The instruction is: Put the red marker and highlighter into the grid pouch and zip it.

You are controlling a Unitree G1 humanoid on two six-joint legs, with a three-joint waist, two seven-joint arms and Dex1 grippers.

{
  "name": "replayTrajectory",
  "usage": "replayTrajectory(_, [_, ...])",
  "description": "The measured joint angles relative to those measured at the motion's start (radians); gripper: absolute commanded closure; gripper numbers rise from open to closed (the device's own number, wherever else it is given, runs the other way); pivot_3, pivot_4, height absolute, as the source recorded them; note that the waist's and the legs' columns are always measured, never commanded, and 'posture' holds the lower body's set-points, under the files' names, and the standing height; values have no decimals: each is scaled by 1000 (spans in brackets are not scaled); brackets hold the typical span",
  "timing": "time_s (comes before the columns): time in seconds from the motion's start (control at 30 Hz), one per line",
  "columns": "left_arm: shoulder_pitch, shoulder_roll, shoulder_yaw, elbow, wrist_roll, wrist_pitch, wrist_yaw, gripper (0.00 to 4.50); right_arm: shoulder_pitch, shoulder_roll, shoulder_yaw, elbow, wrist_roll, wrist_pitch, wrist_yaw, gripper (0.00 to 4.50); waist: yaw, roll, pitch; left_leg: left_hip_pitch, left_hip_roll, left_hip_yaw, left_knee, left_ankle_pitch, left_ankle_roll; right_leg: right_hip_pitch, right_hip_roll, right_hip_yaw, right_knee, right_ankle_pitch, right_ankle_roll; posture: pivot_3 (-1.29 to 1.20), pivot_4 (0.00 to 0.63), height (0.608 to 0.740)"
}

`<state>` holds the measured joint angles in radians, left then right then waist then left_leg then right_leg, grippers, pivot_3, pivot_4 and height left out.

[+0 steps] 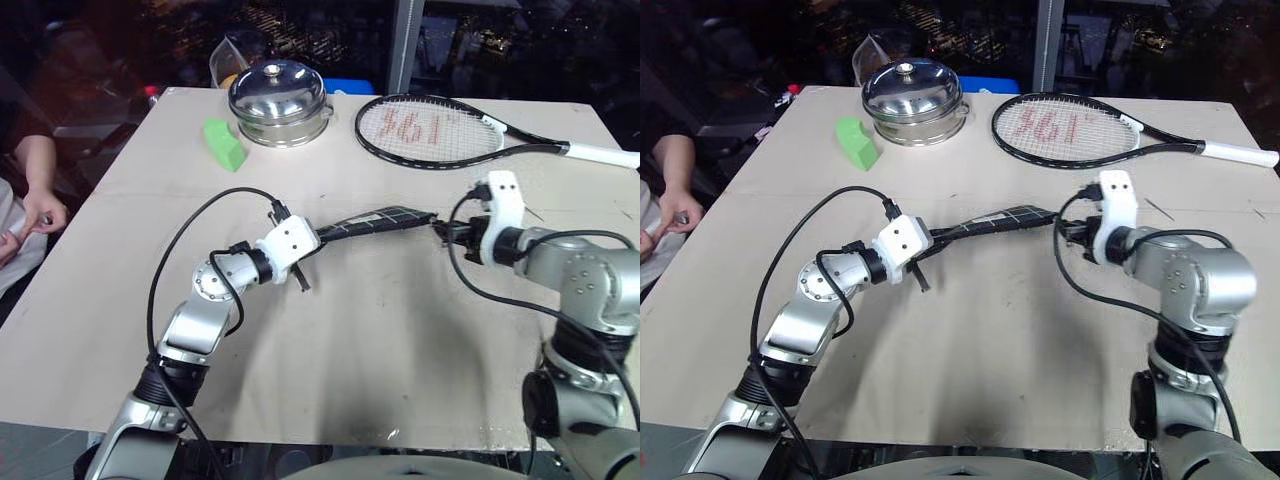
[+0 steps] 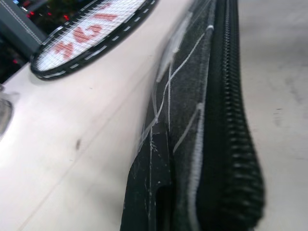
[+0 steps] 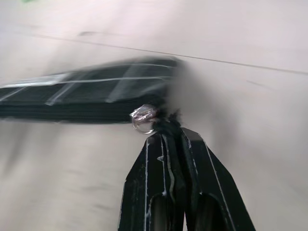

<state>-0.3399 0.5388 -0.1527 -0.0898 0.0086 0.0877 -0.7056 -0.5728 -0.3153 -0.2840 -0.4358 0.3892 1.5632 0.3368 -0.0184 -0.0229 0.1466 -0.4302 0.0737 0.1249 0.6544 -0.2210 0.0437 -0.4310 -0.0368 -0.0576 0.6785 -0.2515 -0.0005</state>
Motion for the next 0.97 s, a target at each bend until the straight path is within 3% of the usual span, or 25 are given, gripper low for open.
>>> replayTrajectory(0.2, [-54,-7,-17,95,42,-96,11,4500,45,-41,24,-2,-8,-66,-11,4436,1,0,0,1,0,1,-1,0,0,0,2,0,0,0,0,0,150,740])
replayTrajectory(0.23, [-65,-6,-19,127,51,-123,11,4193,65,-39,36,-15,-6,-109,-4,4487,2,0,0,0,0,1,-1,0,0,0,2,0,0,0,0,0,150,740])
replayTrajectory(0.37, [-85,26,-23,219,-21,-222,-128,3118,257,-167,158,-99,-1,-501,195,3394,9,0,0,-1,-1,1,-1,0,0,0,1,0,-3,0,1,0,150,740])
replayTrajectory(0.4, [-80,32,-13,219,-48,-221,-151,2550,292,-182,161,-103,0,-544,224,2864,8,0,0,-1,-1,1,-1,0,0,0,1,0,-3,0,1,0,150,740])
replayTrajectory(0.53, [36,102,85,99,-270,-24,-269,733,502,-264,107,-144,38,-754,391,1020,0,0,1,0,0,1,-1,0,0,0,1,1,-3,-1,2,0,150,740])
replayTrajectory(0.57, [119,148,135,37,-355,65,-302,474,591,-295,51,-164,66,-816,462,732,-3,0,1,1,2,1,-1,0,0,1,-1,2,-3,-2,3,0,150,740])
replayTrajectory(0.6, [216,199,204,-18,-434,156,-326,0,687,-318,-29,-175,87,-886,531,152,-4,0,1,2,3,1,-2,0,0,1,-1,1,-3,-3,4,0,150,740])
replayTrajectory(0.77, [481,260,408,-204,-595,317,-337,0,909,-340,-248,-173,117,-1105,682,67,8,1,3,10,3,0,-1,0,-2,8,-3,0,-3,-5,2,0,150,740])
replayTrajectory(0.97, [692,251,543,-325,-612,345,-317,0,1084,-317,-424,-143,125,-1268,742,67,12,3,3,16,2,-2,-5,-3,-6,16,-6,-2,-12,-6,1,0,150,740])
